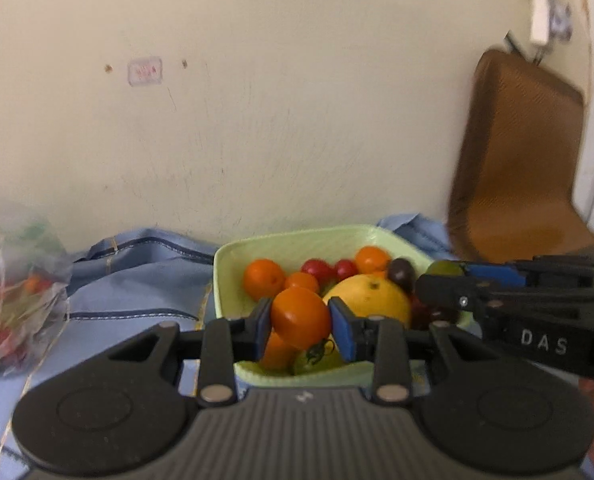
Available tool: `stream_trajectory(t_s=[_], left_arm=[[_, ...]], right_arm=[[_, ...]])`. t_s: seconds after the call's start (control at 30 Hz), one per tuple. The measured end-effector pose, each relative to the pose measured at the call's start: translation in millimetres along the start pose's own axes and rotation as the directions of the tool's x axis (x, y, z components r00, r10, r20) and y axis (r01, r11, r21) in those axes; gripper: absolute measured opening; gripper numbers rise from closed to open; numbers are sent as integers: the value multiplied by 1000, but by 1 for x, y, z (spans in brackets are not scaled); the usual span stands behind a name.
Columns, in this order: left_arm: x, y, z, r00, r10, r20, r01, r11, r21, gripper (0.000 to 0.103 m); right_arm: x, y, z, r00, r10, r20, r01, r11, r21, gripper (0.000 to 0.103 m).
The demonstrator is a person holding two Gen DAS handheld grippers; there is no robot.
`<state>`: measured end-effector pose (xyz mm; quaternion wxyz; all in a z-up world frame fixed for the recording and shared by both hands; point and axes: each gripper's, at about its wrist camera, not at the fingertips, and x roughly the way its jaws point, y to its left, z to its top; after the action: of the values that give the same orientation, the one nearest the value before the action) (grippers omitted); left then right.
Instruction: Organize fruits
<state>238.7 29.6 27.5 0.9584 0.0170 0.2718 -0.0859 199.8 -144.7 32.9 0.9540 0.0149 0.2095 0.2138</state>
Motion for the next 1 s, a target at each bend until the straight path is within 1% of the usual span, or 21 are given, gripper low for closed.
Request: stream_trajectory(t_s=[0.07, 0.1, 0.13, 0.2, 0.3, 0.43, 0.5, 0.77, 0.8, 0.83, 0.9, 1.0], left_arm=[[12, -2, -3, 999, 9, -34, -8, 1000, 11, 32], [14, 1, -4, 999, 13, -36, -12, 1000, 4, 34], [13, 1, -5, 999, 18, -27, -18, 1000, -1, 38], [9, 3, -5, 1000, 19, -20, -20, 1000, -14, 46], [-6, 3, -3, 999, 32, -10, -32, 998, -45, 46], [-43, -2, -8, 998, 52, 21, -50, 995, -85, 48], [-64, -6, -17, 998, 52, 21, -50, 994, -100, 51], [-127, -42, -71, 999, 43, -29, -46, 991, -125, 58], [-134, -48, -78, 999, 39, -35, -43, 990, -134, 58], [-139, -51, -83, 999, 38, -39, -43, 990, -136, 59], [-149, -60, -93, 998, 48, -46, -54, 991, -125, 61], [-158, -70, -106, 996, 71, -60, -77, 991, -106, 62]], right_arm=[[15, -4, -3, 1000, 15, -26, -15, 1000, -4, 31], [21, -4, -5, 999, 17, -40, -17, 1000, -5, 36], [22, -5, -7, 999, 13, -42, -13, 1000, -1, 43], [19, -5, -7, 1000, 11, -19, -11, 1000, 8, 45], [11, -5, -4, 1000, 10, 3, -10, 1000, 19, 47], [-19, -3, -12, 1000, 13, 12, -14, 998, 53, 47], [-34, -2, -20, 1000, 16, 11, -16, 996, 83, 47], [-107, 3, -73, 998, 31, -51, -19, 978, 209, 47], [-114, 3, -79, 998, 31, -55, -18, 976, 216, 48], [-120, 4, -84, 998, 32, -59, -18, 974, 224, 51], [-129, 7, -94, 997, 33, -73, -15, 972, 233, 52], [-142, 12, -104, 996, 28, -80, -9, 974, 225, 52]])
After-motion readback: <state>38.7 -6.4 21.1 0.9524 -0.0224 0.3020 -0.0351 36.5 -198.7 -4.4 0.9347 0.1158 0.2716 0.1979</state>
